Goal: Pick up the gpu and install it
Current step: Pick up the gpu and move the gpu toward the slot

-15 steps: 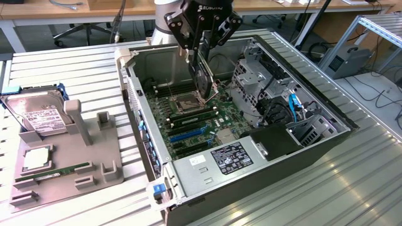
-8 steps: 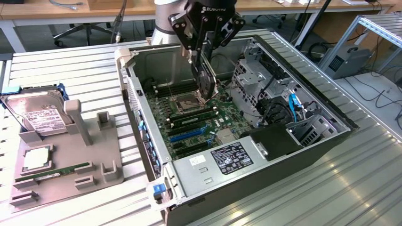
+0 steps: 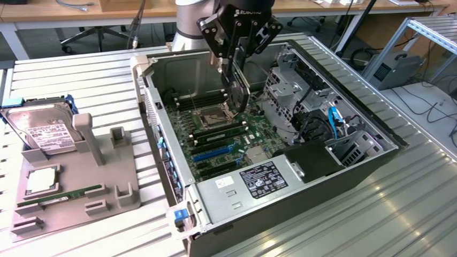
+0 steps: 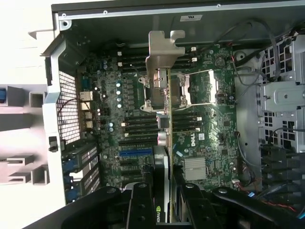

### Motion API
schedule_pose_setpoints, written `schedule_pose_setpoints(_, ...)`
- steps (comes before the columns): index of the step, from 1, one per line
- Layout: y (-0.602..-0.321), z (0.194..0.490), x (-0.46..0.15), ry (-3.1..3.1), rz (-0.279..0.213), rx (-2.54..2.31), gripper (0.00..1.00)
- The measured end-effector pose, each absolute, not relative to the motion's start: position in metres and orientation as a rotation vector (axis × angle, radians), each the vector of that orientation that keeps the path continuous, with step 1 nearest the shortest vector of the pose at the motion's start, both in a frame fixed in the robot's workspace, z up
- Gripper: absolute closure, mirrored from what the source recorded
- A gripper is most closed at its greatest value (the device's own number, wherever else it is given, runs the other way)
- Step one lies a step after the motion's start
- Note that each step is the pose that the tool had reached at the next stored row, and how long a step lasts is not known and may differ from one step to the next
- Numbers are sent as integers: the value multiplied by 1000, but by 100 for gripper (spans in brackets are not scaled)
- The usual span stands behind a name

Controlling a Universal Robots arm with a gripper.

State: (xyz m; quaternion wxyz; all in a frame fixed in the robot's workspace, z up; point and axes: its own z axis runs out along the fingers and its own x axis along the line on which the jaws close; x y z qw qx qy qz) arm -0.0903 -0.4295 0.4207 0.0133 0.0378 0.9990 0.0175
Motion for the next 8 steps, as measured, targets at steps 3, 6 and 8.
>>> schedule_pose_setpoints(3, -429, 420, -87, 3112, 54, 118, 73)
schedule_pose_setpoints(6, -429, 419, -85, 3112, 54, 118, 73)
schedule_pose_setpoints(8, -429, 418, -83, 3112, 54, 118, 73)
